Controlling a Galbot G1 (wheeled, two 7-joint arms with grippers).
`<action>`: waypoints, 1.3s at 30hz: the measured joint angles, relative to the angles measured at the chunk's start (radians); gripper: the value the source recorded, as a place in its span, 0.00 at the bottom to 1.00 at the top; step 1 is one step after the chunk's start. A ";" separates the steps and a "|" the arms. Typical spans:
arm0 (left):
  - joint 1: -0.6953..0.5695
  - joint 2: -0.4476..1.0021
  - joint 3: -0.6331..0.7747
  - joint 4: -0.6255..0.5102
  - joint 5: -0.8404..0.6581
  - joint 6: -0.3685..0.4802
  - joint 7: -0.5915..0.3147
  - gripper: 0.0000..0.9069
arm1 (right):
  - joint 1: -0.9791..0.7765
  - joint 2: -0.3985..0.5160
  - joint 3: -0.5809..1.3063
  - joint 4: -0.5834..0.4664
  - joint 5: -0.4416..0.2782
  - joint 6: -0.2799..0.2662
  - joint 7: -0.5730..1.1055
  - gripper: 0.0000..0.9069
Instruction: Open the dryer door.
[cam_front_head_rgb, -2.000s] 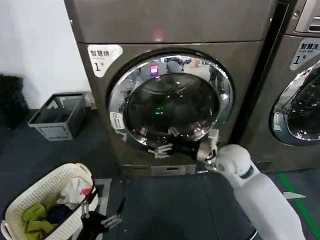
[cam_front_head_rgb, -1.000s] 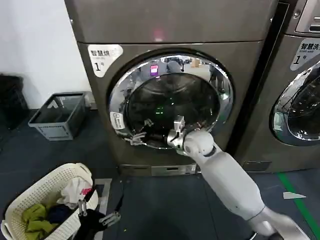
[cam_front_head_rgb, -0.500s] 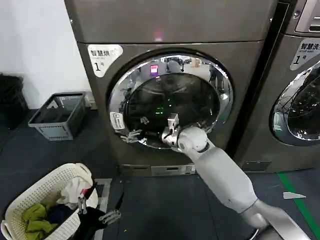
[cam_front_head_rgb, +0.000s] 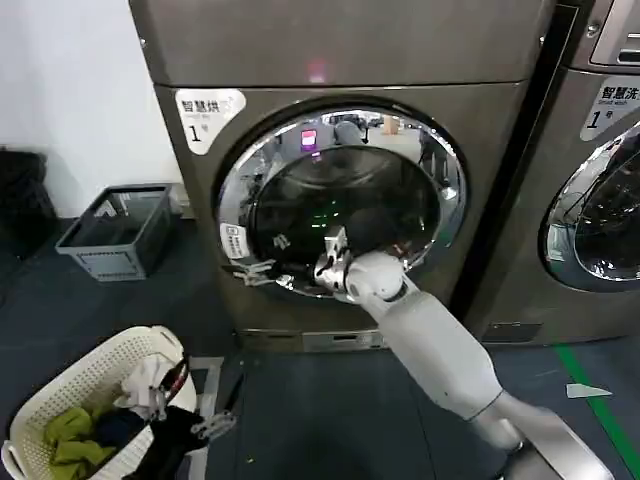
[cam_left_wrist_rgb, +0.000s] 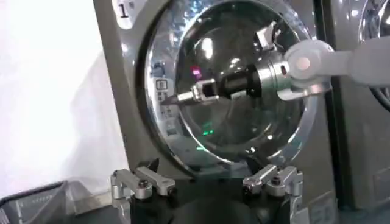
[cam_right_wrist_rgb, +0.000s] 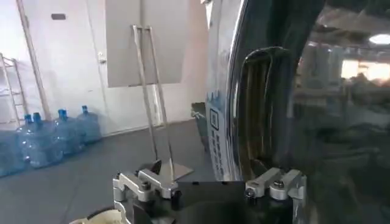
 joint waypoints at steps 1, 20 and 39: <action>-0.004 0.004 -0.008 0.000 -0.011 0.003 0.004 1.00 | 0.003 0.001 -0.003 -0.002 0.000 0.000 -0.002 1.00; -0.114 0.073 -0.175 0.062 -0.203 0.089 0.030 1.00 | 0.019 -0.042 -0.064 0.069 0.074 -0.057 -0.071 1.00; -0.223 0.169 -0.252 0.161 -0.251 0.092 0.028 1.00 | 0.024 -0.226 -0.154 0.215 0.227 0.041 -0.273 1.00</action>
